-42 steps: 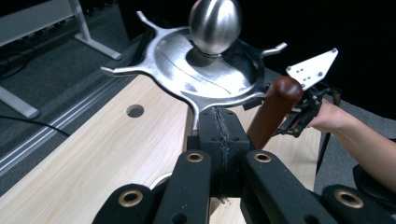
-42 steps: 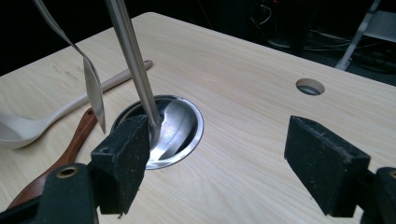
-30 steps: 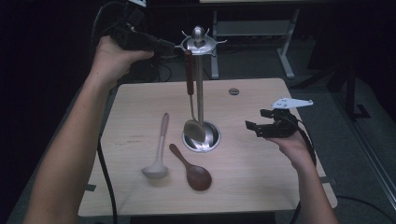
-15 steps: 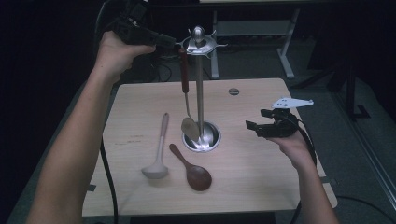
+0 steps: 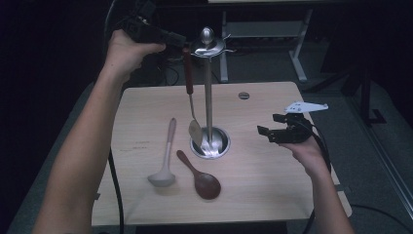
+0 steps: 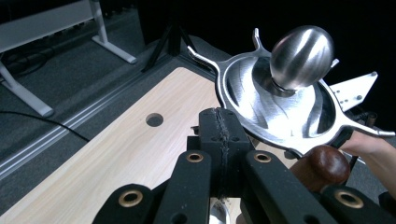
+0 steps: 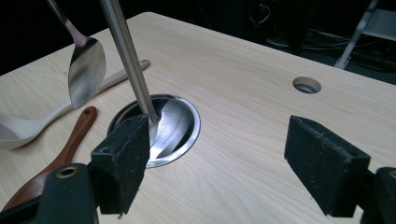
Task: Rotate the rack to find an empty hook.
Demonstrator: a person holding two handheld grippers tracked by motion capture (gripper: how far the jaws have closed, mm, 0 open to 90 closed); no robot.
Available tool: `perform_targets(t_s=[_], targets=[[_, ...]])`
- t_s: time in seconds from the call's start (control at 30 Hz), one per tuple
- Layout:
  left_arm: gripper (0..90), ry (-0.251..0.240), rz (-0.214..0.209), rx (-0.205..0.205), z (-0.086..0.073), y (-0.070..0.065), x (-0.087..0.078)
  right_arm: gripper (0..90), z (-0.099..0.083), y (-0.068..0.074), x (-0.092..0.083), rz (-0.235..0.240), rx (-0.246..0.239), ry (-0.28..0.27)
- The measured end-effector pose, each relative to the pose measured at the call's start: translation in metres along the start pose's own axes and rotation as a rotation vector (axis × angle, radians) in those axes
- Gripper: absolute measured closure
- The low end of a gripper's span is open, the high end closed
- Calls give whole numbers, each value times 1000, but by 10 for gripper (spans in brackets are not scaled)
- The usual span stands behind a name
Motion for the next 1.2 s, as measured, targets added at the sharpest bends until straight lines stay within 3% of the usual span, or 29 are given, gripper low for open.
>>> perform_targets(t_s=[0.3, 0.4, 0.53, 1.0, 1.2], targets=[[900, -7, 7, 28, -2, -9, -11, 223, -2, -1, 0, -2, 0, 3], [898, 19, 23, 47, -9, -15, -18, 223, -4, 0, 0, -10, 0, 13], [840, 29, 40, 38, -22, -18, -25, 223, -6, 0, 1, -13, 8, 18], [609, 131, 140, 16, -96, -15, -35, 208, -27, 9, 10, 4, 12, 53], [570, 165, 142, -6, -133, -14, -28, 206, -45, 11, 10, 3, 28, 60]])
Point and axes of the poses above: each handheld gripper's, and its own axes: x roughly forward along the jaws, z roughly out of its top, y roughly to its left, the point moved 2 cm from there along x, roughly forward along the jaws, and after that the axes turned 3 degrees about -y, right-handed, at the moved point
